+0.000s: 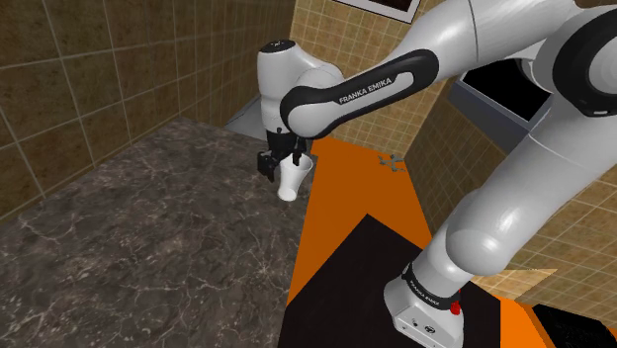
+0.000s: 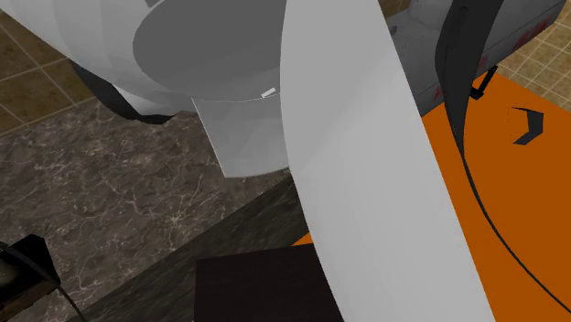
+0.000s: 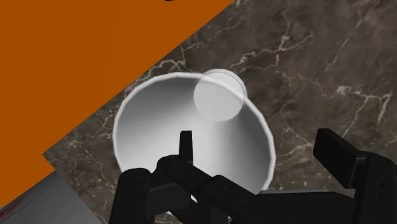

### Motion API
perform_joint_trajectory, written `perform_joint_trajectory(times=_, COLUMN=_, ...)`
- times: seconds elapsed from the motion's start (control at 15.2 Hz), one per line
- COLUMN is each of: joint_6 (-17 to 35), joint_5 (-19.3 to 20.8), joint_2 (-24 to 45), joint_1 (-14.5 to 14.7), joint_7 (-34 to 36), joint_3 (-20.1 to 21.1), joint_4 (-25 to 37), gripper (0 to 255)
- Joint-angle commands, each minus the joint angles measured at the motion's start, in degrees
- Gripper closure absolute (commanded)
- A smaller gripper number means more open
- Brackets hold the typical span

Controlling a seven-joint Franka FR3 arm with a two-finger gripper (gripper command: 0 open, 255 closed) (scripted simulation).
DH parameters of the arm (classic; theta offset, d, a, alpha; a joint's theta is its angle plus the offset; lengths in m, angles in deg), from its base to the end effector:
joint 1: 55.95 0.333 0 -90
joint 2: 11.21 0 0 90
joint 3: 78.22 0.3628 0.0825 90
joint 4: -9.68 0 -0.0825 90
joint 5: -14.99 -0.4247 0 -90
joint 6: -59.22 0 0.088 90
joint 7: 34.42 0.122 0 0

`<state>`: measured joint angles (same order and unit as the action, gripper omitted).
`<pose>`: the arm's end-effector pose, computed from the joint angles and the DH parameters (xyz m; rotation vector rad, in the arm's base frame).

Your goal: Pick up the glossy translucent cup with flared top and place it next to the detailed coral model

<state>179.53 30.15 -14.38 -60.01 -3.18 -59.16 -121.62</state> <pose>0.5056 0.1194 0.3700 2.8621 -0.1934 -0.0518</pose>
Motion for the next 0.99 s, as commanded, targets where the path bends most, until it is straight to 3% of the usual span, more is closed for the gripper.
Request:
perform_joint_trajectory(times=0.0, joint_6=0.60, joint_5=0.17, joint_2=0.17, joint_1=-0.03, joint_7=0.17, joint_3=-0.02, joint_4=-0.43, gripper=0)
perform_joint_trajectory(times=0.4, joint_6=0.59, joint_5=0.17, joint_2=0.17, joint_1=-0.03, joint_7=0.17, joint_3=-0.02, joint_4=-0.42, gripper=0)
perform_joint_trajectory(times=0.46, joint_6=0.59, joint_5=0.17, joint_2=0.17, joint_1=-0.03, joint_7=0.17, joint_3=-0.02, joint_4=-0.42, gripper=255)
perform_joint_trajectory(times=0.92, joint_6=0.59, joint_5=0.17, joint_2=0.17, joint_1=-0.03, joint_7=0.17, joint_3=-0.02, joint_4=-0.42, gripper=255)
